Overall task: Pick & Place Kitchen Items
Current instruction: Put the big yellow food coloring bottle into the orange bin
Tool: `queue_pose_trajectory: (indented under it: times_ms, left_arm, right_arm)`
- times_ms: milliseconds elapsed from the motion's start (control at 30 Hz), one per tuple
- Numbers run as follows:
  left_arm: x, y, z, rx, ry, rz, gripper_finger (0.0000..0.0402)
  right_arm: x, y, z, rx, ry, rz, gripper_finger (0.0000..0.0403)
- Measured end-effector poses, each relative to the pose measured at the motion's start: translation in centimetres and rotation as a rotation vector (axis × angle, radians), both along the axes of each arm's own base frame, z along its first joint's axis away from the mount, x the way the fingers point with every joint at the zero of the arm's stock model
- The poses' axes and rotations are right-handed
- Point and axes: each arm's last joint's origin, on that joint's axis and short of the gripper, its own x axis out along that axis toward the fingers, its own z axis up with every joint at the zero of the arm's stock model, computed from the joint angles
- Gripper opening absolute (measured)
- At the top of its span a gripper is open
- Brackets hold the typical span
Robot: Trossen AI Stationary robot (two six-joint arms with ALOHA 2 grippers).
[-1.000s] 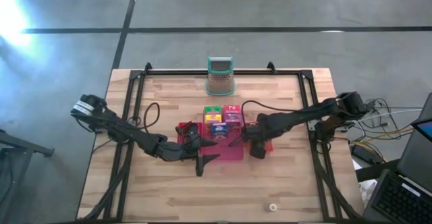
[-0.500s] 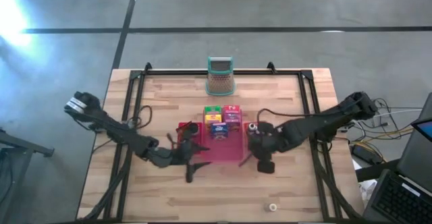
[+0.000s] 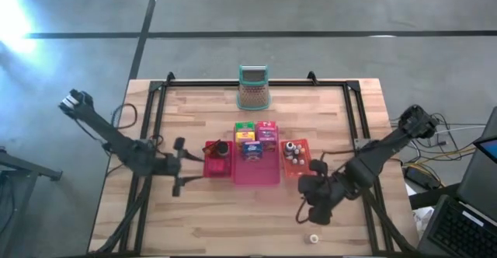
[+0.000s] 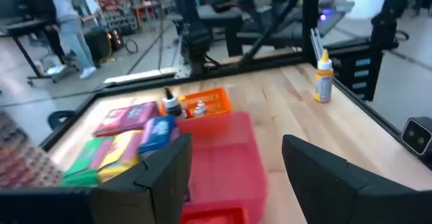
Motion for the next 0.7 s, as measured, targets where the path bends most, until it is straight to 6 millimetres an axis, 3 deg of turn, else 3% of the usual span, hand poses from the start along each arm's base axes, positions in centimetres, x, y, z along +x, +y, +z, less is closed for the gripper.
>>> queue_pose_trajectory:
  times_ms: [167, 300, 400, 700]
  left_arm:
    - [-2.5, 2.0, -1.8, -0.030, -0.072, 0.016, 0.0236]
    - [-3.6, 3.2, -3.2, -0.008, -0.108, 0.147, 0.0236]
    - [-4.0, 3.7, -4.2, 0.009, -0.115, 0.219, 0.0236]
    - [-4.3, 4.0, -6.9, -0.004, -0.085, 0.225, 0.0236]
  right_arm:
    - [-0.9, 1.2, 0.0, 0.094, 0.031, -0.080, 0.0085]
    - [-1.3, 1.7, 0.0, 0.152, 0.060, -0.125, 0.0096]
    - [-1.5, 2.0, 0.0, 0.172, 0.070, -0.147, 0.0099]
    - [-2.4, 3.0, 0.0, 0.203, 0.082, -0.159, 0.0070]
